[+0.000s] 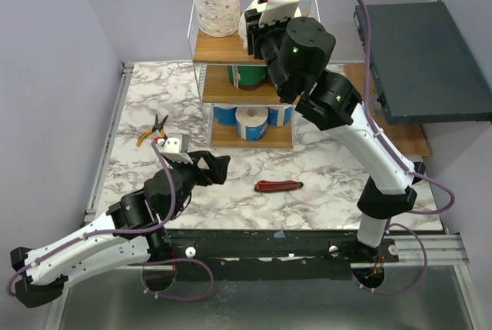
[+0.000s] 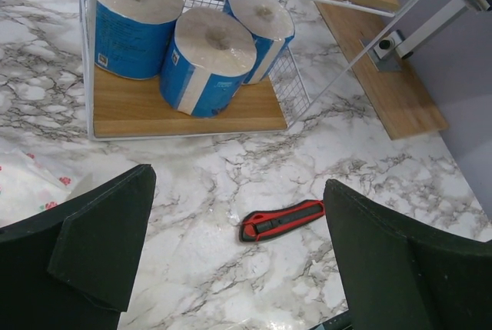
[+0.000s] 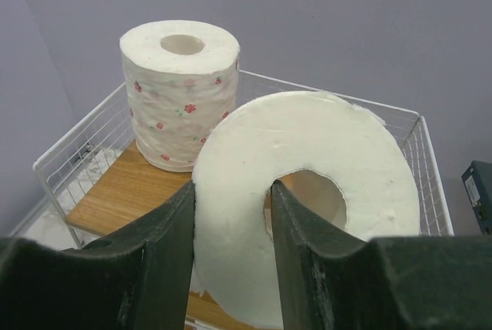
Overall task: Place and organize the paper towels onto the shelf
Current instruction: Place the paper towel on the shelf.
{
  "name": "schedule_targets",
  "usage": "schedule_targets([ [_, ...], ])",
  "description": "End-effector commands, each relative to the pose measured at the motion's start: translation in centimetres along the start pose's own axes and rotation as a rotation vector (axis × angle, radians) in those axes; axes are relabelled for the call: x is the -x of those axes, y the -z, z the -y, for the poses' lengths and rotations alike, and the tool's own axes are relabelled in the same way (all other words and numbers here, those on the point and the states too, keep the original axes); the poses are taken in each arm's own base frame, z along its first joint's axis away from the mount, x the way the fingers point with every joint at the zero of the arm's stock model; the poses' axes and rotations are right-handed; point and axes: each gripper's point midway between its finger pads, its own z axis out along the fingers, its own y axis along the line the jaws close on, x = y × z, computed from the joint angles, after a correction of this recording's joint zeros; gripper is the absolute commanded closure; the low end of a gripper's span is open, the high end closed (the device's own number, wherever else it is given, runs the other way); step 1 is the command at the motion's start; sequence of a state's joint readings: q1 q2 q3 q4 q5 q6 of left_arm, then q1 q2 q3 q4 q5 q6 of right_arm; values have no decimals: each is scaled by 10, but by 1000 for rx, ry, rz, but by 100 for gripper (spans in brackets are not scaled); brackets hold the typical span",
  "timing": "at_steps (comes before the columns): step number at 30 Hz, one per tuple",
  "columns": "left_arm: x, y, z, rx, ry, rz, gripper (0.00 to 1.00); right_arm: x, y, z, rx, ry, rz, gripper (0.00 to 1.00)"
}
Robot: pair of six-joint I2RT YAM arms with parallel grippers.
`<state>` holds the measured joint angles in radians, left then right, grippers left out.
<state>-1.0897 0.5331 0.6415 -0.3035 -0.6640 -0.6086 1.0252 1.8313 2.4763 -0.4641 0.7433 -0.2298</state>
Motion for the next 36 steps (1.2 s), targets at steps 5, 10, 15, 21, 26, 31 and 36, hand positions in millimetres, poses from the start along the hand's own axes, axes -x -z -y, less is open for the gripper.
schedule_targets([
  [5,39,-4,28,-79,22,68,5,-2,-6,-18,68,-43,4,56],
  [10,86,-3,49,-119,11,166,5,-5,-10,-17,62,-49,1,56],
  [15,118,-11,70,-152,-9,222,5,-4,-17,-11,30,-58,17,37],
  [21,145,-20,94,-204,-11,252,5,-2,-28,-4,2,-73,39,23],
  [26,154,-27,108,-231,-15,253,5,18,-29,3,-16,-123,103,18],
  [31,160,-35,115,-243,-12,262,5,37,-28,4,-9,-164,166,16],
  [36,171,-37,117,-241,-16,276,5,42,-24,6,1,-195,175,16],
])
